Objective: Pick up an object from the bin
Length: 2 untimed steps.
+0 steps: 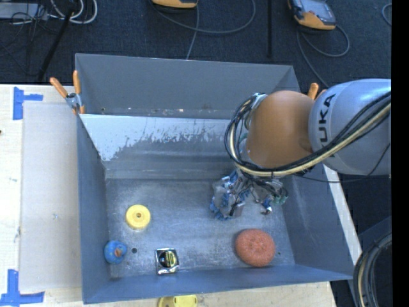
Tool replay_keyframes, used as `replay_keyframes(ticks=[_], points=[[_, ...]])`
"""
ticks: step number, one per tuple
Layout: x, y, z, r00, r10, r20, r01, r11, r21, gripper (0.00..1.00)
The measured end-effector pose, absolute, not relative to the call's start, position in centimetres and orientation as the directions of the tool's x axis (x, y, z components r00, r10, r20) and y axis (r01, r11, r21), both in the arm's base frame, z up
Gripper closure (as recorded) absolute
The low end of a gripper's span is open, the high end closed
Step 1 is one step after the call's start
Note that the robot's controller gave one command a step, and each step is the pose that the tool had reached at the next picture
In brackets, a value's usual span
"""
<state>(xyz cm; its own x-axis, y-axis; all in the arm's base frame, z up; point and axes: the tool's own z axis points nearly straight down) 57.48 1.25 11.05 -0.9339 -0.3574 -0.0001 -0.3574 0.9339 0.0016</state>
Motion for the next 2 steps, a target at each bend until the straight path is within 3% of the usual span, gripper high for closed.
replay_keyframes(ticks=[1,2], points=[[57.33,1.86,15.59,-0.926,-0.378,-0.001,-0.378,0.926,0.001,1.00],[57.33,1.87,15.58,-0.926,-0.377,-0.001,-0.377,0.926,0.001,1.00]])
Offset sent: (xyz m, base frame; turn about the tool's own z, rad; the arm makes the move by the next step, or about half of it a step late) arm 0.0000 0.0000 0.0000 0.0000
